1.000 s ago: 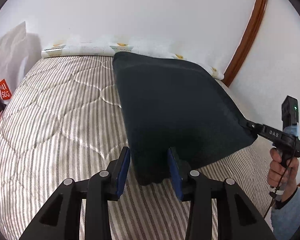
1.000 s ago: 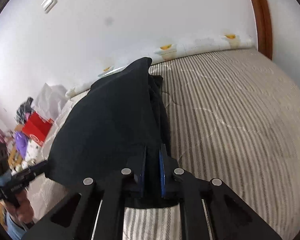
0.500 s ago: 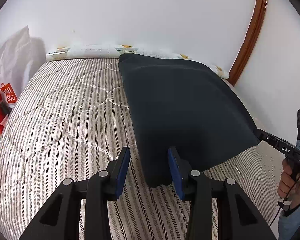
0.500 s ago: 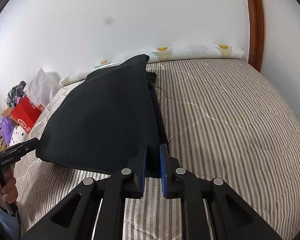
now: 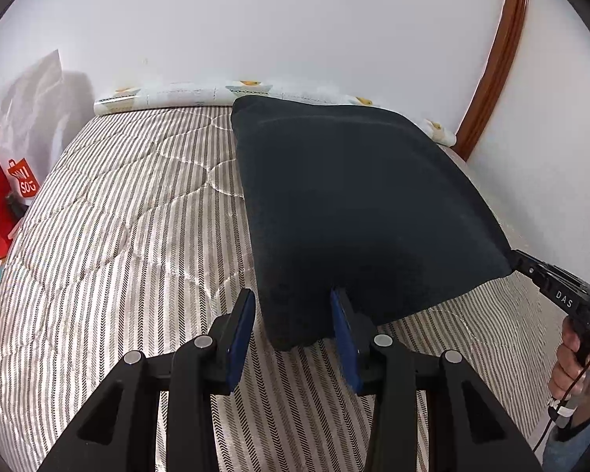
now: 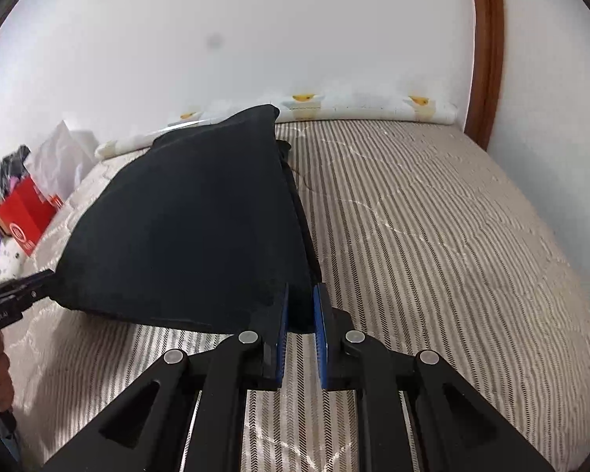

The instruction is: Fold small clothes

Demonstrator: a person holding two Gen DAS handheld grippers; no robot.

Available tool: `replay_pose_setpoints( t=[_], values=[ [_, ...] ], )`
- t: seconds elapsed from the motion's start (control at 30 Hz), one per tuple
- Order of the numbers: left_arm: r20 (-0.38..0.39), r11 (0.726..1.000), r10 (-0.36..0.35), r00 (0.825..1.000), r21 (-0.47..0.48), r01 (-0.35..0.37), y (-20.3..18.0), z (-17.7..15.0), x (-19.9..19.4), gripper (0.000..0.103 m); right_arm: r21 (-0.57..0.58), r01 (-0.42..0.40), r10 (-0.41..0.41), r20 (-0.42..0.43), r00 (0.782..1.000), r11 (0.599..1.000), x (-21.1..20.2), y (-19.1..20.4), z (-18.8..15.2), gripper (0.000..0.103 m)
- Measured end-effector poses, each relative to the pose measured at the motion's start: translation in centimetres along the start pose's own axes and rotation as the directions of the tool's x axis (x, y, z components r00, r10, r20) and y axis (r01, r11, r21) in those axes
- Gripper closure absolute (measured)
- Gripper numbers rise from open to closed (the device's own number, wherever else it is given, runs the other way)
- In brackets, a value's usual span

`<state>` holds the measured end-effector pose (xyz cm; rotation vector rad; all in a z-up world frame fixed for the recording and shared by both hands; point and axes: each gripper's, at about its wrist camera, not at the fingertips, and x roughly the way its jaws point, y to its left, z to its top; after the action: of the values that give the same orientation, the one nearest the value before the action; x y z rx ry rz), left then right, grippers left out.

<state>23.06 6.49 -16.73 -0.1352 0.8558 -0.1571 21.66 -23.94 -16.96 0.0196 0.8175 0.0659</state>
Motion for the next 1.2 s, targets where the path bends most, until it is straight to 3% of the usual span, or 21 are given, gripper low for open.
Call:
replay_pose_setpoints(
  t=[0.47,0.8,0.87,1.03,1.1,1.2],
  values=[
    [-0.04,1.0,0.023,0.999,-0.021,-0.024,-0.6,-0.3,-0.8,0.066,-0.018,0.005,-0.006,-0.02,1.0,1.0,-1.4,0.0,-0.2,0.09],
    [-0.015,0.998,0.059,0.998,0.014,-0.059,-2.0,-0.7,-4.8,0.067,0.002,0.011,-0.011,-0.01,1.0,1.0,-5.3,0.6,-0.5,0.086],
    [0.0,0.998,0.061,0.998,0.009,-0.061,-2.2,-0.8,-6.1,0.066,-0.013,0.037,-0.037,0.002,0.999,0.999,-6.5,1.0,-0.4,0.083],
    [0.019,0.999,0.052,0.998,-0.002,-0.052,-3.1,-1.2,-9.7,0.062,-0.002,0.04,-0.04,0.054,0.998,0.999,-10.1,1.8,-0.3,0.049],
    [0.042,0.998,0.067,0.997,0.014,-0.067,-3.8,-1.5,-11.2,0.052,-0.006,0.049,-0.049,0.07,0.996,0.999,-11.9,2.2,-0.6,0.042],
    [0.104,0.992,0.109,0.989,0.055,-0.115,-5.3,-2.2,-14.1,0.045,0.001,0.052,-0.052,0.095,0.994,0.999,-14.7,2.8,-1.5,0.031]
  ],
)
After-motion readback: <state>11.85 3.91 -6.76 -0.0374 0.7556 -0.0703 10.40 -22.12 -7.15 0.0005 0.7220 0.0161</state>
